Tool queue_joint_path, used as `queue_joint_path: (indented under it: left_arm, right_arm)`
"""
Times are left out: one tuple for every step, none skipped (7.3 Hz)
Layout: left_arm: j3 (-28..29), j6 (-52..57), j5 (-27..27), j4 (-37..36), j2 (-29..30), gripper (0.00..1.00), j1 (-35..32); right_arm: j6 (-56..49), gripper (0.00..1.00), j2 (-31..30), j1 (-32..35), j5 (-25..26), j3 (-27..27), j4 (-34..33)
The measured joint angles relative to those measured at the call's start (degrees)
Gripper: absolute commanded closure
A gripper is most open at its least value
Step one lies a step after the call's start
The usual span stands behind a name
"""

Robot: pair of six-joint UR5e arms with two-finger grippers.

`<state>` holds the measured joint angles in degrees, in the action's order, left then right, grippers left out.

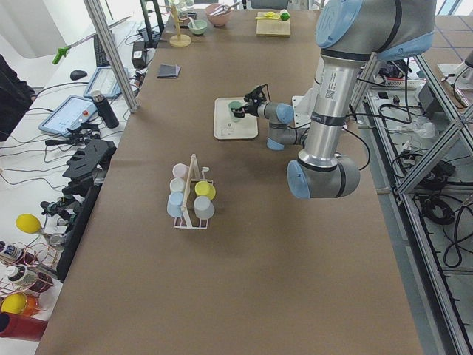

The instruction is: Pick up and place green cup on tray

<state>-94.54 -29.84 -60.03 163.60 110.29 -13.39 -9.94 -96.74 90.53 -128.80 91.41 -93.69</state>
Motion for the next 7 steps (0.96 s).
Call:
queue_joint_path:
  left_arm:
    - [-5.03, -0.22, -0.12, -9.21, 0.11, 0.02, 0.11]
    - [-9.35, -0.4, -0.82, -18.82, 1.18, 0.02, 0.19]
    - [-12.64, -0.54, -2.99, -27.89, 3.01, 0.02, -0.24]
    - [-15.63, -0.66, -6.93, -37.53, 5.01, 0.02, -1.47]
    - [-18.56, -0.71, -13.33, -47.27, 6.16, 0.02, -3.45]
    - [-20.42, -0.61, -22.59, -54.61, 6.45, 0.02, -7.46]
    - [-20.42, -0.24, -33.3, -58.82, 6.18, 0.02, -14.07]
  right_arm:
    - [0.01, 0.0, 0.08, 0.0, -0.01, 0.0, 0.0]
    - [0.01, 0.0, 0.26, 0.0, 0.02, -0.03, 0.0]
    - [0.03, 0.0, 0.52, 0.0, 0.03, -0.06, -0.02]
    - [0.05, 0.0, 0.72, 0.0, 0.04, -0.08, -0.06]
    - [0.03, 0.0, 0.78, 0.0, 0.04, -0.08, -0.06]
    - [0.02, 0.0, 0.77, 0.0, 0.04, -0.09, -0.03]
    - [0.01, 0.0, 0.77, 0.0, 0.04, -0.09, -0.01]
